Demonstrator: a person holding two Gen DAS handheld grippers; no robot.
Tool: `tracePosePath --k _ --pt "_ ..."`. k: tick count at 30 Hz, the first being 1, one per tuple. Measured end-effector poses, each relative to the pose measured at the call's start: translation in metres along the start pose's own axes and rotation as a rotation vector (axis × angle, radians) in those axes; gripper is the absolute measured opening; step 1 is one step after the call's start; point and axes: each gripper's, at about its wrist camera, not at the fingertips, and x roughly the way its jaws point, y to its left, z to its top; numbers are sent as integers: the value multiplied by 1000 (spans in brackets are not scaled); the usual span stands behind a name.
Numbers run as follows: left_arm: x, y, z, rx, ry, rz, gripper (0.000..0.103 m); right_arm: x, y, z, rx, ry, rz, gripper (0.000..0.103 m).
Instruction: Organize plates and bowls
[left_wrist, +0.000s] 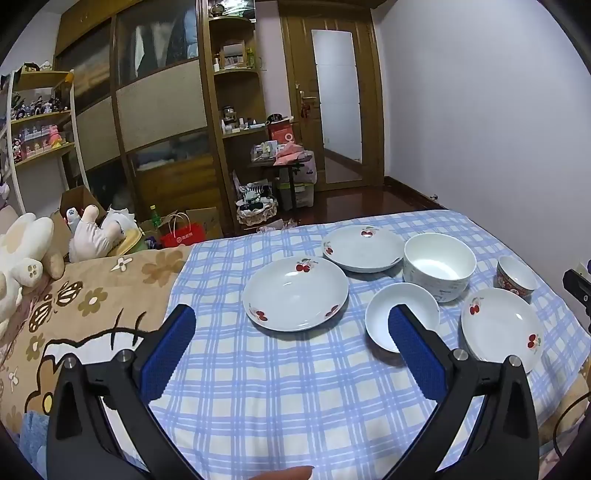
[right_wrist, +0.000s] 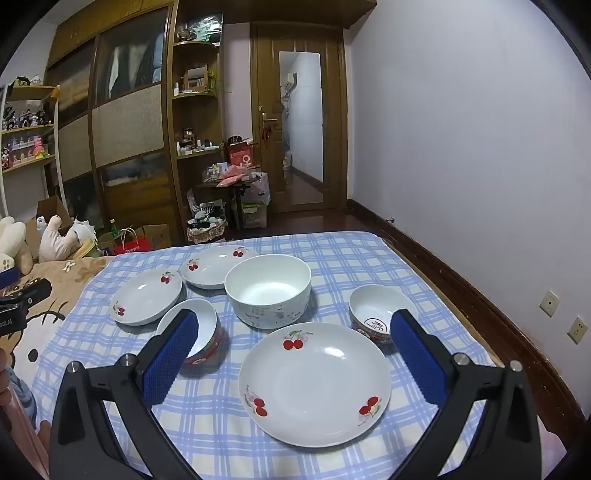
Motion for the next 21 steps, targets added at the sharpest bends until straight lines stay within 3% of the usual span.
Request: tracePosePath --k 21 --pt "0 -2 -1 13 -9 4 102 -2 -2 0 8 -8 -8 103"
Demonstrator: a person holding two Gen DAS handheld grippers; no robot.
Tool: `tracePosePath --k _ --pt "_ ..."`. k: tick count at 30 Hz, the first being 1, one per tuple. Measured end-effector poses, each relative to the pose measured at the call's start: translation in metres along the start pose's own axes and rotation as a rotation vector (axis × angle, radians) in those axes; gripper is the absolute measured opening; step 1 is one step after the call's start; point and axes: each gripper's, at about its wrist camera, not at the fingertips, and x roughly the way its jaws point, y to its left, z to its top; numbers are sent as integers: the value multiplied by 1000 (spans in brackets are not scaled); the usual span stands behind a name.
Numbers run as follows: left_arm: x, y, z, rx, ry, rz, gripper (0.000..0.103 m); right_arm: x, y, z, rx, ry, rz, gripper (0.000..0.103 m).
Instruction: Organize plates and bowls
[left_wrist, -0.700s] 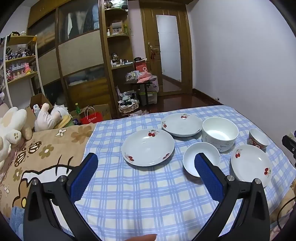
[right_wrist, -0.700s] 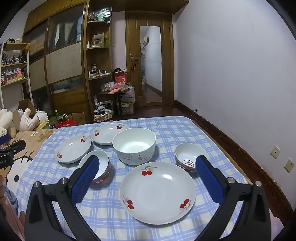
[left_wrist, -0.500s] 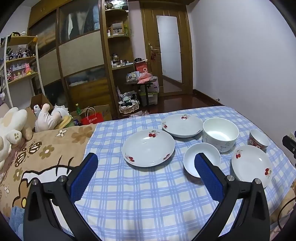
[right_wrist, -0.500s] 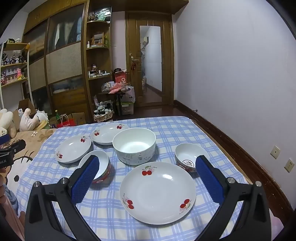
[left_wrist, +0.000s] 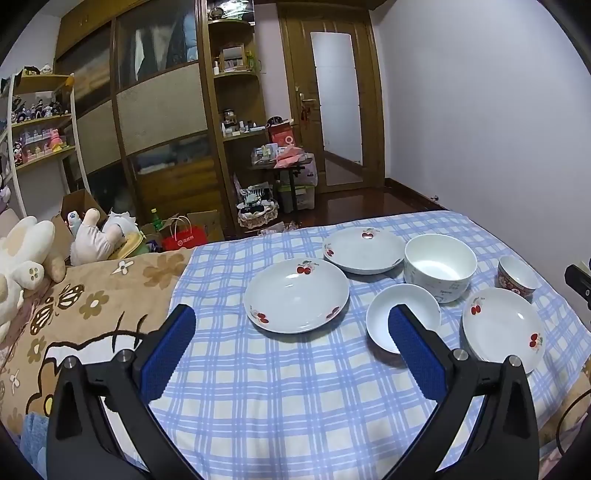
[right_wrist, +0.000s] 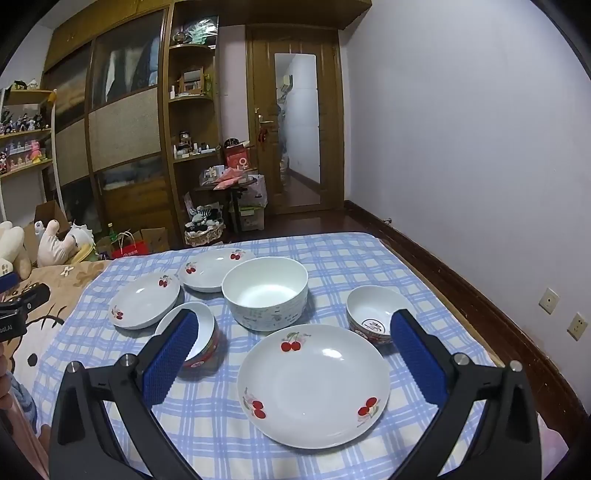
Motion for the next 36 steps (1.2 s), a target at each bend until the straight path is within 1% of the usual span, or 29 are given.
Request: tracePosePath --k 11,36 --pt "-4 4 2 2 -5 12 102 4 -1 0 1 2 -5 103" --pt "-5 4 1 3 -2 11 102 5 -1 0 2 5 -5 103"
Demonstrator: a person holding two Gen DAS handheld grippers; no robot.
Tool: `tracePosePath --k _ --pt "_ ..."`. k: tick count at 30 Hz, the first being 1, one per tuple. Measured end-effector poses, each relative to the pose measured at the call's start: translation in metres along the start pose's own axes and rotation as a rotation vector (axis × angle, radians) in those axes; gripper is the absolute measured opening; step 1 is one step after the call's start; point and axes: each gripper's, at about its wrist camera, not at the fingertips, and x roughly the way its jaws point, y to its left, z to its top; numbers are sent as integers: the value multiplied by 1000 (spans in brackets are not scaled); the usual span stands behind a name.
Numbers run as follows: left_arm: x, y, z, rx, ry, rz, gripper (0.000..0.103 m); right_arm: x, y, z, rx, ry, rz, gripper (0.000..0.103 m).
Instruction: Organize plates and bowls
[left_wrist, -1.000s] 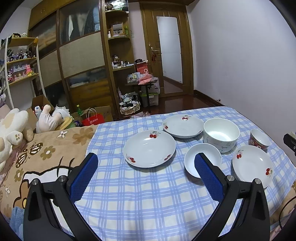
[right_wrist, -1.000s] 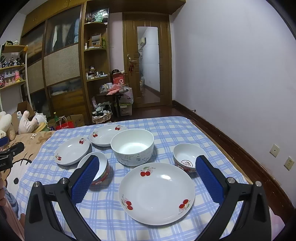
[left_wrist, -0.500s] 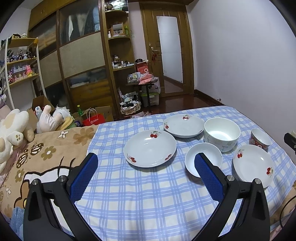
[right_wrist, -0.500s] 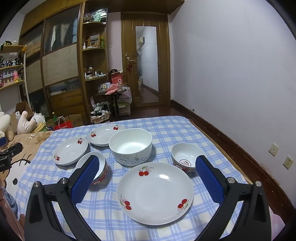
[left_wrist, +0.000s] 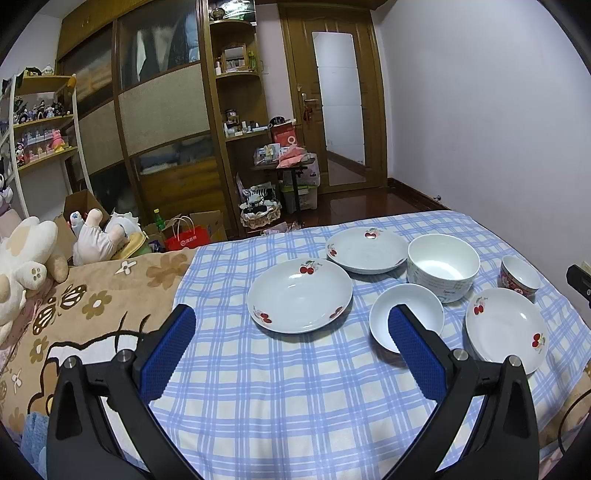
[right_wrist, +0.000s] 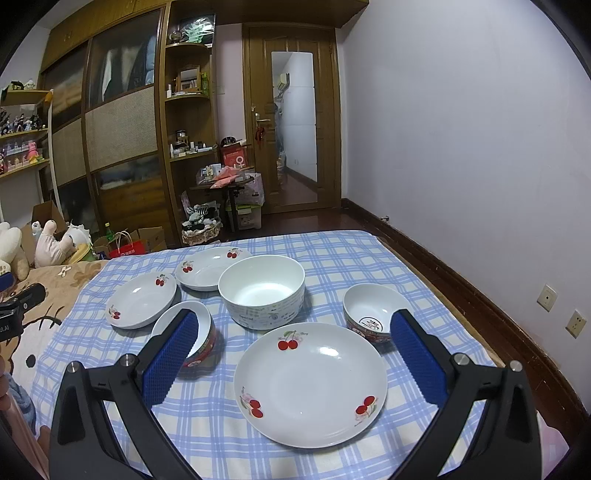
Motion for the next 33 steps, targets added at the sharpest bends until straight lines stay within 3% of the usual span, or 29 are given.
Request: tracePosePath --k 33 --pt "3 -2 -2 -2 -2 11 102 -6 4 0 -2 0 -14 103"
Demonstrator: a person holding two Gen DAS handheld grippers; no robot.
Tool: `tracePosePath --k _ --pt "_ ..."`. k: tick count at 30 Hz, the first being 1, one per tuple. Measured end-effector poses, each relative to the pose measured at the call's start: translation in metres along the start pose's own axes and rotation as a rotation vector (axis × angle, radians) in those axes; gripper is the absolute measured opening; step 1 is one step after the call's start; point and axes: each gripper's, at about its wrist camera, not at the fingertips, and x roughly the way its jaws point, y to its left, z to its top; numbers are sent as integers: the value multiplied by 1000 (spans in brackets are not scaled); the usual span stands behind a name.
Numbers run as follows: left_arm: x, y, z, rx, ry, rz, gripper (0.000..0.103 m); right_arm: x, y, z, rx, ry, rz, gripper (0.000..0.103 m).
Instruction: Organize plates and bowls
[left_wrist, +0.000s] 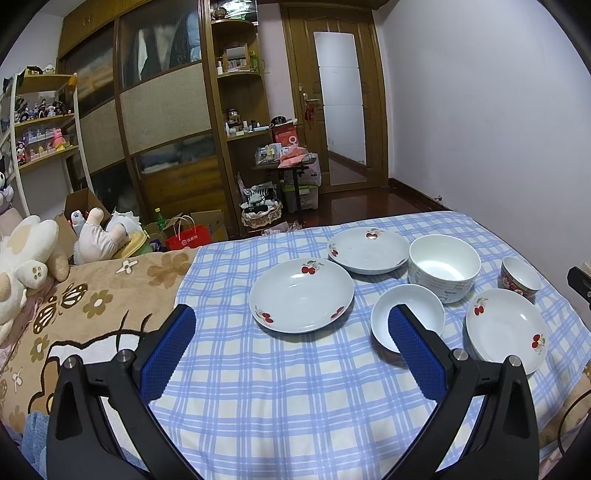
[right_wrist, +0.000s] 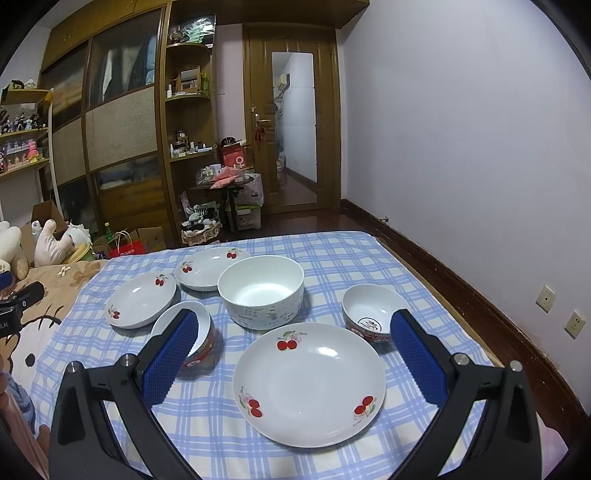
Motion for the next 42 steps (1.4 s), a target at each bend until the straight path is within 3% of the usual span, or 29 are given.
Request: tracePosePath --k 17,28,36,42 --pt "-3 -27 7 118 65 -100 102 -2 -1 2 10 -4 2 103" --pt "1 -72 26 242 54 -129 102 6 -12 7 17 22 -17 103" --pt "13 -112 41 292 72 -196 102 26 -24 20 30 56 -40 103" --pt "35 -152 44 307 98 -249 102 47 -41 22 54 133 -65 103"
